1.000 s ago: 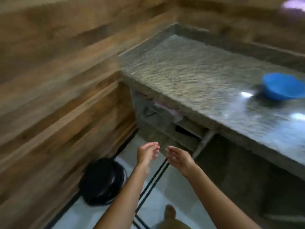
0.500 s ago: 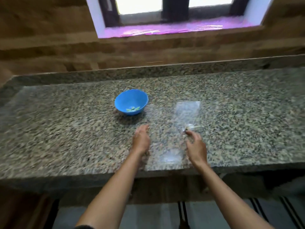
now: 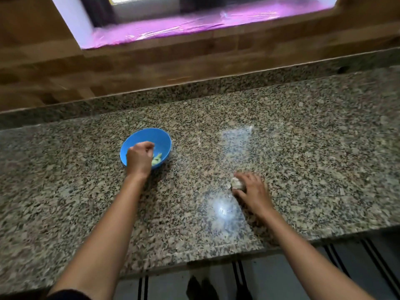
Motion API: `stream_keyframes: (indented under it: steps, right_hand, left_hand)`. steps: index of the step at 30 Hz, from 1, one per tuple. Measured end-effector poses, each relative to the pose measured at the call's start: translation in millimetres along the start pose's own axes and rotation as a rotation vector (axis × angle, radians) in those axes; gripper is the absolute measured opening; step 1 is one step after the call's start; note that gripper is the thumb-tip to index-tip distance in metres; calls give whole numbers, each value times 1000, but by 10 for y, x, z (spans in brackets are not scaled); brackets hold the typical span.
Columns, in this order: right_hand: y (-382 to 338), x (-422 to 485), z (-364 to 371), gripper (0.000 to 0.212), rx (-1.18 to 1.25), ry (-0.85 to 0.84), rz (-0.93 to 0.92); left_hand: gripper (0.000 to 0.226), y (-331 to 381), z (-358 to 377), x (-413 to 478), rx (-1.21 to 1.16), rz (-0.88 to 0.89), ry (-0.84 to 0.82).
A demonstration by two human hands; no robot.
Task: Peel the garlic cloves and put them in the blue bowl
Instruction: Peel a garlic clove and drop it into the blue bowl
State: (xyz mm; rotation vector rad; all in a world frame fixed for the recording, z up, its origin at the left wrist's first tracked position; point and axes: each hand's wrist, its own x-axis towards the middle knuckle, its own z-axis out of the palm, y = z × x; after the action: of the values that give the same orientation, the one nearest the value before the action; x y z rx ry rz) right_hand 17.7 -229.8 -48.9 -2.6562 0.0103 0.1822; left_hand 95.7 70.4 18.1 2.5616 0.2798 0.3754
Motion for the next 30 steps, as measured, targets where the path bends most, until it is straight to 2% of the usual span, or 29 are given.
stream_keyframes:
  steps: [2,3,5,6,7,8,10,11,13,15,17,18,21,23,25,27,30]
  right_hand:
    - [-33,17,-8,51,94,-5,40]
    - [-60,18,-15,50,189,11,62]
    - [-155,24,-13,50,393,89,102]
    - [-225,22,3,50,458,122,114]
    - [-306,12,32,49,490,152,115]
    - [-388,-1,70,48,486,178,107]
    - [-548,-20,138,46,426,217,73]
    - [-618,-19,164,46,417,221,52]
    - [-686,-5,188,46,502,163,34]
    - [-689,-13,137,35,838,59,83]
    - [-700,-34,21,18,1257,4,230]
    - [-687,-29,-29,19,1347,-29,271]
    - [-707,-15,-112,32,1369,-273,290]
    - [-754,-14,-87,37,1498,-353,336]
    - [-782,-18,-45,38,1594,-319,357]
    - [-809,-26,2,36,1628,-265,350]
    - [-833,-35,44,32,1664,-192,353]
  left_hand:
    - [23,-68,-1,180,71,-104,-124]
    - [24,-24,5,182,52,-98,-110]
    - [23,207,11,37,-118,-15,-24]
    - [22,342,38,-96,-254,8,-37]
    - [21,462,98,-258,-402,-7,-140]
    - [22,570,187,-444,-533,-68,-325]
    - [29,718,392,-778,-741,-270,-708]
    - [32,751,481,-883,-826,-346,-800]
    - [34,729,577,-943,-973,-456,-786]
    - [33,642,584,-882,-1077,-570,-740]
    - [33,542,551,-819,-1168,-597,-799]
    - [34,509,528,-798,-1204,-581,-852]
    - [38,479,476,-744,-1263,-524,-974]
    - [41,530,467,-728,-1252,-489,-975]
    - [40,591,492,-748,-1177,-441,-847]
    - [30,635,505,-795,-1086,-376,-680]
    - [19,642,509,-865,-1019,-257,-606]
